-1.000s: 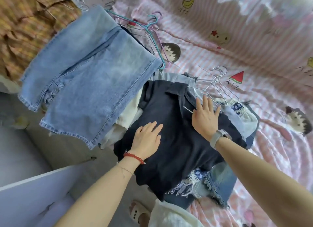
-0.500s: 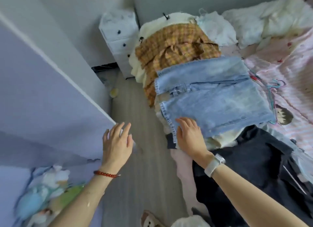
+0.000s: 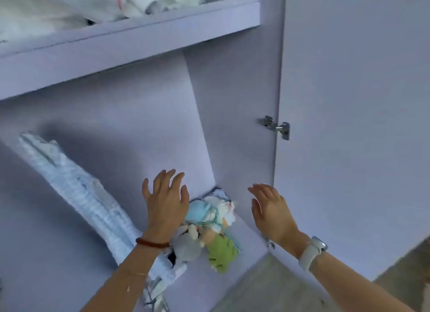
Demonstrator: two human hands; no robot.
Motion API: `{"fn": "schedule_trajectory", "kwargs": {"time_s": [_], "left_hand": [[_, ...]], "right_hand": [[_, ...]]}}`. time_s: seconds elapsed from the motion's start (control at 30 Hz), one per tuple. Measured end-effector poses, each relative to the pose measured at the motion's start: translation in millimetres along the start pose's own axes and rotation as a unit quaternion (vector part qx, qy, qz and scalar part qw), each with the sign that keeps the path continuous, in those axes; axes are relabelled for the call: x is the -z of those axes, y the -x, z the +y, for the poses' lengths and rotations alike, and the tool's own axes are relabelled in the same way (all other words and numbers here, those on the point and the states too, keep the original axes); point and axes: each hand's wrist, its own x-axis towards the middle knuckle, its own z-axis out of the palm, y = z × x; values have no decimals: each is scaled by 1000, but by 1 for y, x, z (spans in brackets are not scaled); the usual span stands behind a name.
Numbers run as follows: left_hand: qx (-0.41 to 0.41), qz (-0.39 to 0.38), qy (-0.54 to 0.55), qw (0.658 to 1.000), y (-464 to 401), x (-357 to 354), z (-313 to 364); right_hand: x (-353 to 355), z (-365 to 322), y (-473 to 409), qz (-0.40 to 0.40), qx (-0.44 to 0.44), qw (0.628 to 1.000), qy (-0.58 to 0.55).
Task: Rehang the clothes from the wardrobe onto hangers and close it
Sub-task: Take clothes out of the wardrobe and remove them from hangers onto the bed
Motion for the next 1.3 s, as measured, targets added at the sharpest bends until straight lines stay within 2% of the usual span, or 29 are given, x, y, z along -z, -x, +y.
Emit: {"fn": "schedule_trajectory", "kwargs": {"time_s": [0.1, 0.23, 0.4, 0.53, 0.63, 0.77, 0.97, 1.1, 1.2, 1.3], "left_hand": [[114, 41, -15, 993, -5, 24, -53], [246, 103, -31, 963, -20, 47, -109], [428, 46, 54, 901, -60, 50, -141], [478, 34, 116, 870, -87, 37, -154], [471, 41, 101, 875, -95, 30, -159], [423, 113, 102, 893, -92, 36, -159], [324, 151, 111, 927, -65, 44, -124], [332, 181, 144, 914, -67, 52, -114], [311, 174, 165, 920, -84, 62, -112], [279, 157, 146, 936, -82, 64, -109]], "right_hand": [[-34, -45, -44, -33, 81, 995, -36], [-78, -97, -84, -68, 146, 982, -98], [-112, -131, -115, -134, 199, 964, -116], [-121, -124, -137, -156, 194, 962, -113], [-120, -113, -153, -162, 168, 961, -146], [-113, -117, -164, -193, 142, 942, -234], [-92, -177, -193, -207, 97, 896, -381], [-82, -231, -208, -306, 55, 864, -395], [-71, -264, -222, -357, -3, 816, -454], [-57, -280, -238, -370, -34, 777, -508]]}}
